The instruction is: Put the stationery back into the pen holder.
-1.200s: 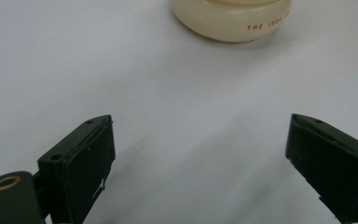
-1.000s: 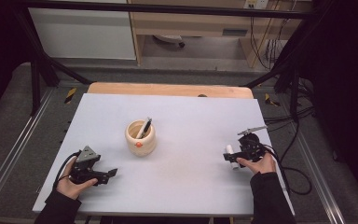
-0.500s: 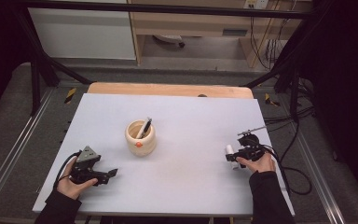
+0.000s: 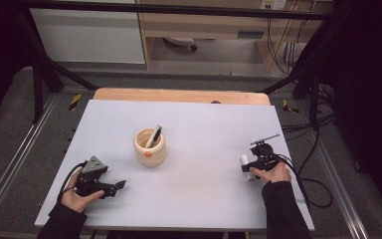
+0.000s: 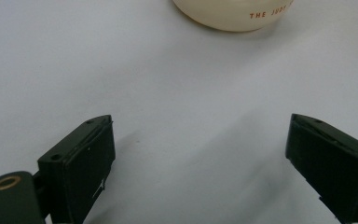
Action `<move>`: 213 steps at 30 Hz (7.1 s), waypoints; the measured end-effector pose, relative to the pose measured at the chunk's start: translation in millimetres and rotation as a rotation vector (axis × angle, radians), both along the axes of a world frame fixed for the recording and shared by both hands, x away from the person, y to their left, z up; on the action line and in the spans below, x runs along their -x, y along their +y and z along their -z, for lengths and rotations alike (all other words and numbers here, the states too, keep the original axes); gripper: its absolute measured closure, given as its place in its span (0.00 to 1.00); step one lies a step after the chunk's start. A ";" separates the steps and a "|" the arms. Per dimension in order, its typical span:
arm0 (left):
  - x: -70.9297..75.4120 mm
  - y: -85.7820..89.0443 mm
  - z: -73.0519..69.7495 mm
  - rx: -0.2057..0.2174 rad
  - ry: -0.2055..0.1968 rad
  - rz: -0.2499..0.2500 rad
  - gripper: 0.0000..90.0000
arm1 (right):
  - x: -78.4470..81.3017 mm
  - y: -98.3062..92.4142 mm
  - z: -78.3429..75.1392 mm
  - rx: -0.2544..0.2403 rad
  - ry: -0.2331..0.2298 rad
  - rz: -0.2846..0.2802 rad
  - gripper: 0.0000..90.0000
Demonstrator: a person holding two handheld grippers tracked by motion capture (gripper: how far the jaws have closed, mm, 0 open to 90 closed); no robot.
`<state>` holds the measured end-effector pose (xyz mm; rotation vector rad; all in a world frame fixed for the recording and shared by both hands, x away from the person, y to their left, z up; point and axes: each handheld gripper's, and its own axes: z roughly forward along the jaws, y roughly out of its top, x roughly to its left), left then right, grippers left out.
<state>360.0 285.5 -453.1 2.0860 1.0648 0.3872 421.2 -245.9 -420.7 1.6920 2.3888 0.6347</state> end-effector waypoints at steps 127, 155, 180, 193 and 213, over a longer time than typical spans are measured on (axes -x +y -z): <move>-2.3 -0.5 0.5 0.019 0.007 -0.007 0.09 | 35.5 74.2 -45.2 -0.544 -0.506 -0.208 0.79; -1.9 1.5 -0.3 0.030 0.004 -0.006 0.09 | 17.5 167.2 -50.3 -0.600 -0.601 -0.241 0.79; -1.6 2.9 -1.5 0.037 0.002 -0.006 0.09 | -12.9 234.2 -38.3 -0.626 -0.579 -0.264 0.79; -1.2 3.3 -2.9 0.042 -0.003 -0.005 0.09 | -23.1 258.5 -21.1 -0.619 -0.574 -0.290 0.79; -1.1 3.2 -3.1 0.040 -0.004 -0.004 0.09 | -21.2 261.8 -10.4 -0.574 -0.540 -0.308 0.77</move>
